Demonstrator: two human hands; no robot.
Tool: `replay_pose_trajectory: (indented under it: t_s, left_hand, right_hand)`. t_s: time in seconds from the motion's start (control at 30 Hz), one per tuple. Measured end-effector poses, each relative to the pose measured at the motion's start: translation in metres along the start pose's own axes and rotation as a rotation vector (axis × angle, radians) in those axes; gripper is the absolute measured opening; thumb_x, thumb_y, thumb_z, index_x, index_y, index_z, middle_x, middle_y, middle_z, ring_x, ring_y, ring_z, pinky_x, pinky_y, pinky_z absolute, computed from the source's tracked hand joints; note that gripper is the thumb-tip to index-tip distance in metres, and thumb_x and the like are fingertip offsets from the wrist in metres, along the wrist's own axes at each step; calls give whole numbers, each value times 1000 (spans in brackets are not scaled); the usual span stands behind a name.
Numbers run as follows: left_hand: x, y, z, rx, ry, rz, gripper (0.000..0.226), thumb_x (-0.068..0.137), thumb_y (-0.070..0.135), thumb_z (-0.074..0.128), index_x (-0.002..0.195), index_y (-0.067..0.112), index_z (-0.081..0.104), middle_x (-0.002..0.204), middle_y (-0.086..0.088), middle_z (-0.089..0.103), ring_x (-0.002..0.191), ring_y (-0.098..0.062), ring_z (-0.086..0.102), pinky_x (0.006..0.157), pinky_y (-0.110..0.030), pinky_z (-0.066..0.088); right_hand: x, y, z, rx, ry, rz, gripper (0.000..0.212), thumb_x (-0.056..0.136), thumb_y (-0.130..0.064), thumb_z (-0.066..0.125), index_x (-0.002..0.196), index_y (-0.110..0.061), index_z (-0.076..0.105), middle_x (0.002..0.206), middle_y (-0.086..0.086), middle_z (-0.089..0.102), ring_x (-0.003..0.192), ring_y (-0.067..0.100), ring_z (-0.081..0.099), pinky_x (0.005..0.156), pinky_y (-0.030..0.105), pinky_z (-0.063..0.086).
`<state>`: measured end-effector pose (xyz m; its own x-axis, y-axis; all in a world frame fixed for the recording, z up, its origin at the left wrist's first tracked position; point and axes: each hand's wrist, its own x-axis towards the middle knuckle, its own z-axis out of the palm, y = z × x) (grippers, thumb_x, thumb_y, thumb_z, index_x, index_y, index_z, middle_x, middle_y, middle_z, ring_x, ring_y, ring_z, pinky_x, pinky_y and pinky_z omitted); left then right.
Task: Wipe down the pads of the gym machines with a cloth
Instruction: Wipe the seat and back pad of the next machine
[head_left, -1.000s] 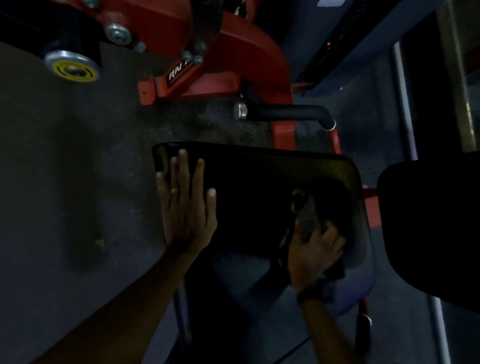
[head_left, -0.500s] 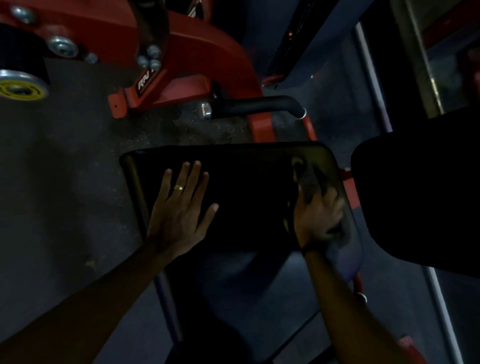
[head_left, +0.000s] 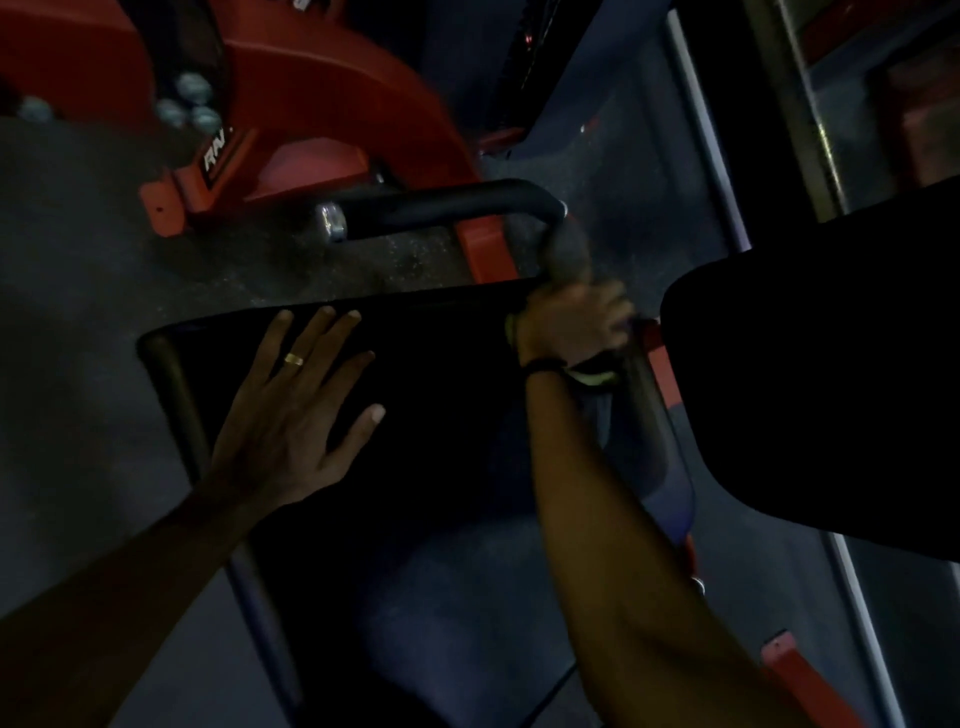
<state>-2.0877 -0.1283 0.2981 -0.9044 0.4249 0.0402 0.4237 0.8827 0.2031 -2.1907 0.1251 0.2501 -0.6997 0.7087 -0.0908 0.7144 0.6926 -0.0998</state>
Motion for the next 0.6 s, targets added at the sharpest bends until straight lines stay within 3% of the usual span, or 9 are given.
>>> replay_pose_trajectory:
  t_s: [0.1,0.2,0.27,0.37,0.43,0.53,0.57,0.6]
  left_hand:
    - [0,0,0,-30,-3,12,56,98,44,44,127,0,65,154,-20,42,144,-37,38,120,-59,20]
    - [1,-1,1,-32,13,-13,55,99,42,44,125,0,66,153,-21,44,143,-39,40,119,-60,23]
    - [0,1,1,-33,18,-10,55,99,42,43,125,0,66,152,-21,44,142,-39,41,118,-61,24]
    - [2,-1,2,-30,19,6,54,99,41,45,125,0,66,152,-22,44,142,-40,41,118,-61,23]
    - [1,-2,3,-28,15,1,53,98,41,47,125,-1,65,152,-22,44,142,-40,41,119,-61,22]
    - [-1,-1,3,-15,14,12,52,99,40,47,126,-1,65,153,-21,43,144,-39,39,119,-61,22]
    - [0,-1,4,-16,16,14,52,99,40,47,125,0,65,153,-21,43,144,-39,39,118,-61,22]
    - [0,-1,3,-19,14,11,52,98,40,47,125,0,66,153,-21,43,144,-39,39,118,-61,22]
  right_hand:
    - [-64,10,-13,19,40,-461,48,86,-36,41,127,-25,62,133,12,54,114,37,47,86,49,40]
    - [-152,99,-47,75,-83,-582,46,85,-37,44,127,-26,59,132,11,58,109,36,52,83,49,47]
    - [-146,170,-28,-38,-79,-352,43,90,-36,41,120,-15,65,125,19,61,100,40,59,79,51,50]
    - [-68,194,22,-165,-49,168,65,95,-57,19,126,-15,58,132,23,54,120,44,46,95,61,40]
    - [-25,157,40,-167,-126,349,43,92,-42,32,122,-22,57,129,18,58,120,41,49,92,58,43]
    - [14,81,17,-107,9,338,35,86,-29,40,105,-22,68,110,15,66,102,37,61,79,47,50]
    - [10,72,14,-151,25,304,39,87,-31,40,112,-22,69,115,16,65,104,39,59,81,49,47]
    - [-3,64,11,-141,137,142,46,87,-34,40,122,-22,67,123,18,62,109,41,56,85,51,42]
